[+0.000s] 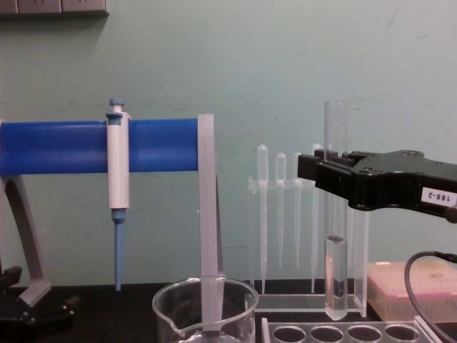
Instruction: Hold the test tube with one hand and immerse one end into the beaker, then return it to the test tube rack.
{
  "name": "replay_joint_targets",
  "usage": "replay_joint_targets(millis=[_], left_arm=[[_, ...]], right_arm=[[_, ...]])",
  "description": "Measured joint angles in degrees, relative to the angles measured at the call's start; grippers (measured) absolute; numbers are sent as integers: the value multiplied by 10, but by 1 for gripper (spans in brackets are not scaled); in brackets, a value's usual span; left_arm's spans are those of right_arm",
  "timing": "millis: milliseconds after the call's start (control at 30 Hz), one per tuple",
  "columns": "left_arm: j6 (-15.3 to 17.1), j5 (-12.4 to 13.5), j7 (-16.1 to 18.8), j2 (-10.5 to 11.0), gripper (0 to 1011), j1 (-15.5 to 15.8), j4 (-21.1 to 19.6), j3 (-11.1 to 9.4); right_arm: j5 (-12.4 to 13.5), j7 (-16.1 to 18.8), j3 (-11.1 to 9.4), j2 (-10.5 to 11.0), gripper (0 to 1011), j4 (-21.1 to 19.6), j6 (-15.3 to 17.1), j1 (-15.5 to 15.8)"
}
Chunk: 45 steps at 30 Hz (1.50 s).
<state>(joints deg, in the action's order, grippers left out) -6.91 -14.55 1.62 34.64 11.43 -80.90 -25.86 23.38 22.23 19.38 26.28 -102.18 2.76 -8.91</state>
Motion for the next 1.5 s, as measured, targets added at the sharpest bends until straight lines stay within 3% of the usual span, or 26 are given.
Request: replay_joint_targets(millis=[1500], left_arm=[[0, 0, 0, 0, 1000, 0, 0, 0]], right_arm=[[0, 0, 0, 0, 224, 0, 0, 0]])
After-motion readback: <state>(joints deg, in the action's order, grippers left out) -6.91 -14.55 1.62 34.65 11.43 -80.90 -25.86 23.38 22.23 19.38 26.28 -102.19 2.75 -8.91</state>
